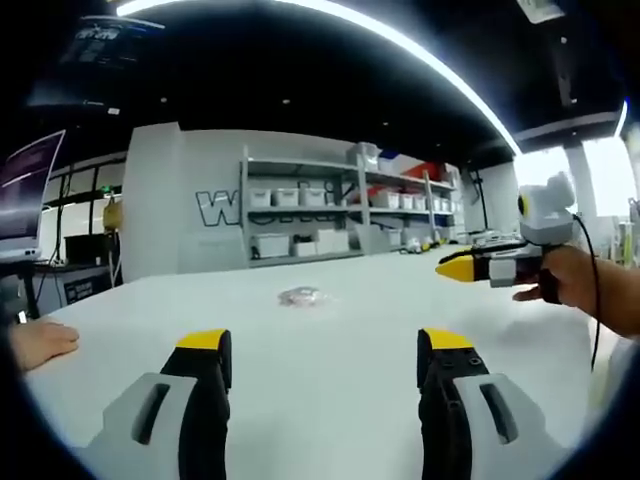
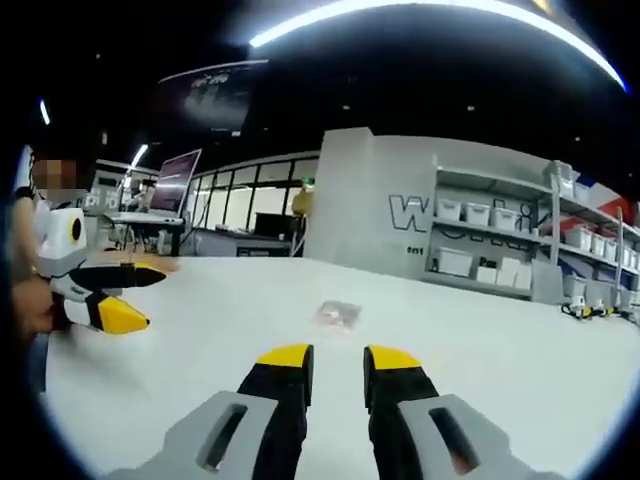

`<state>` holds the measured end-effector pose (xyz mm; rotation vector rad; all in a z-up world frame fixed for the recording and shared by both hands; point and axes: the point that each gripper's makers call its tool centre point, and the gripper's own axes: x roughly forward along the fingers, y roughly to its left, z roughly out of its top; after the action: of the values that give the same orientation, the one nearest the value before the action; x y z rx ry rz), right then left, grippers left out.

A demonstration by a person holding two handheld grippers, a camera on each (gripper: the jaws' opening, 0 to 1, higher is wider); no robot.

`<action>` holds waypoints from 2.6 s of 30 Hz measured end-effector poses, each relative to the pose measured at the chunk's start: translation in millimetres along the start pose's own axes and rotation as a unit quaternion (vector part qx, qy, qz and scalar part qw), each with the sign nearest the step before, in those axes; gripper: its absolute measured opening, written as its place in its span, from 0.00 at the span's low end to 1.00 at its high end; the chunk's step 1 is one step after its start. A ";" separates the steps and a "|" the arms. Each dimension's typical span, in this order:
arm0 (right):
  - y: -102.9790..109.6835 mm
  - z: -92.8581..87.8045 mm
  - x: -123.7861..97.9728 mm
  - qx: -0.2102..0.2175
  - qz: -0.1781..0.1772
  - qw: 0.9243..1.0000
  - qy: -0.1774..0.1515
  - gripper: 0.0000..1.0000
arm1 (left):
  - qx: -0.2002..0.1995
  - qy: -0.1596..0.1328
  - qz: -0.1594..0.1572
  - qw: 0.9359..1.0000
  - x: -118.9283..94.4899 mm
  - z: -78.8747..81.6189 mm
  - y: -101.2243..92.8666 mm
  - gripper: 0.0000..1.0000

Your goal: Open the resealable bag by pulling the two sides of the seal apart until the entire bag opening is separated and visibly accessible.

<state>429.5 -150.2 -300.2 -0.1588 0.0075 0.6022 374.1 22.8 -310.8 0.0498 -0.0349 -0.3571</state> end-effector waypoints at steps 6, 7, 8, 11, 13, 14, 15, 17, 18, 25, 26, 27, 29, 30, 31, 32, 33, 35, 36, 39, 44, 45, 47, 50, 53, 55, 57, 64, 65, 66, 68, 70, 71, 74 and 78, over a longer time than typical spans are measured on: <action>-0.8 -1.1 16.2 -0.002 0.015 1.000 0.008 0.18 | 0.002 0.002 0.002 1.000 0.2 -0.7 0.2 0.75; -1.3 -2.0 19.4 0.001 0.018 1.000 0.011 0.18 | 0.001 0.004 0.003 1.000 0.5 -1.4 0.7 0.75; -1.8 -3.0 22.4 0.006 0.021 1.000 0.013 0.18 | 0.001 0.004 0.004 1.000 0.4 -1.6 0.8 0.75; -2.7 -5.9 30.3 0.008 0.025 0.999 0.019 0.17 | 0.000 0.004 0.004 1.000 0.5 -1.8 1.1 0.75; -2.9 -7.7 35.7 0.006 0.029 0.999 0.025 0.17 | 0.000 0.005 0.004 1.000 0.2 -2.2 1.7 0.75; -2.8 -8.4 37.8 0.005 0.031 0.999 0.026 0.17 | 0.000 0.005 0.005 1.000 0.1 -2.2 2.2 0.75; -7.2 -9.8 43.1 0.005 0.033 0.999 0.028 0.17 | 0.001 0.005 0.005 1.000 0.1 -2.5 2.1 0.75; -7.3 -12.6 45.2 0.010 0.036 0.999 0.032 0.17 | 0.002 0.008 0.005 1.000 0.5 -3.6 2.0 0.75; -7.0 -14.0 45.3 0.016 0.037 0.999 0.032 0.17 | 0.003 0.009 0.006 1.000 0.4 -3.9 2.7 0.75; -6.5 -21.3 44.1 0.037 0.038 0.998 0.034 0.17 | 0.002 0.010 0.005 1.000 1.2 -4.8 3.8 0.75; -7.4 -21.8 44.5 0.037 0.037 0.998 0.034 0.17 | 0.002 0.010 0.005 1.000 1.0 -4.7 3.8 0.75; -8.4 -22.3 44.8 0.037 0.036 0.998 0.035 0.17 | 0.002 0.010 0.005 1.000 1.0 -4.7 3.7 0.75; -10.1 -22.3 45.8 0.040 0.036 0.998 0.036 0.17 | 0.002 0.010 0.006 1.000 1.1 -4.5 3.3 0.75; -10.2 -21.9 46.4 0.041 0.037 0.998 0.035 0.17 | 0.002 0.010 0.006 1.000 0.8 -4.5 3.5 0.75; -10.1 -21.4 46.6 0.041 0.037 0.998 0.035 0.17 | 0.002 0.010 0.007 1.000 0.7 -4.4 3.5 0.75; -10.2 -20.9 47.2 0.040 0.038 0.998 0.035 0.17 | 0.002 0.010 0.006 1.000 0.7 -4.3 3.1 0.75; -10.3 -20.5 47.8 0.039 0.039 0.998 0.034 0.17 | 0.003 0.010 0.007 1.000 0.7 -4.3 2.8 0.75; -9.2 -20.8 48.8 0.038 0.042 0.998 0.036 0.17 | 0.003 0.010 0.006 1.000 0.6 -4.5 2.4 0.75; -9.5 -21.4 49.2 0.038 0.042 0.998 0.037 0.17 | 0.002 0.010 0.007 1.000 0.5 -4.4 2.6 0.75; -10.3 -21.7 48.2 0.045 0.040 0.998 0.036 0.17 | 0.001 0.009 0.008 1.000 0.3 -3.8 3.3 0.75; -12.6 -25.2 46.5 0.054 0.032 0.997 0.034 0.17 | 0.001 0.009 0.008 1.000 0.5 -3.9 2.5 0.74; -12.6 -25.6 46.5 0.056 0.032 0.997 0.034 0.17 | 0.001 0.009 0.008 1.000 0.4 -3.9 2.2 0.74; -13.7 -25.1 46.5 0.056 0.031 0.997 0.033 0.17 | 0.001 0.010 0.007 1.000 0.4 -4.1 1.6 0.74; -13.8 -24.1 47.0 0.056 0.031 0.997 0.031 0.17 | 0.001 0.009 0.008 1.000 0.0 -3.8 2.5 0.74; -12.7 -24.5 47.0 0.056 0.032 0.997 0.032 0.17 | 0.000 0.009 0.009 1.000 -0.3 -3.8 3.4 0.74; -12.7 -24.9 47.0 0.056 0.032 0.997 0.033 0.17 | 0.000 0.008 0.010 1.000 -0.1 -3.6 3.3 0.74; -13.3 -24.8 47.1 0.054 0.030 0.998 0.033 0.17 | -0.001 0.009 0.009 1.000 0.0 -3.8 2.7 0.74; -12.2 -22.2 54.9 0.043 0.041 0.998 0.039 0.17 | -0.001 0.009 0.009 1.000 -0.4 -3.8 2.9 0.74; -11.1 -22.3 54.9 0.040 0.042 0.997 0.040 0.17 | -0.001 0.009 0.009 1.000 -0.2 -3.8 2.8 0.74; -11.1 -22.4 57.2 0.038 0.044 0.997 0.041 0.17 | -0.001 0.009 0.009 1.000 -0.3 -3.8 3.2 0.74; -15.3 -23.7 64.7 0.039 0.047 0.997 0.044 0.17 | 0.000 0.009 0.009 1.000 -0.3 -3.8 2.9 0.74; -13.5 -24.6 66.0 0.039 0.048 0.997 0.047 0.17 | 0.000 0.009 0.011 1.000 -0.5 -3.7 3.2 0.74; -15.1 -25.1 69.0 0.039 0.047 0.997 0.048 0.17 | -0.001 0.009 0.010 1.000 -0.5 -3.7 2.9 0.74; -11.8 -25.7 70.8 0.042 0.052 0.997 0.050 0.17 | 0.000 0.009 0.010 1.000 -0.5 -3.8 2.4 0.74; -8.9 -28.6 72.3 0.044 0.054 0.996 0.054 0.17 | 0.000 0.008 0.011 1.000 -0.7 -3.6 3.2 0.74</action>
<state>495.2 -121.0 -331.1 -0.1053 0.1481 0.6995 374.7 26.1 -314.3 0.0517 -0.0187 -0.3341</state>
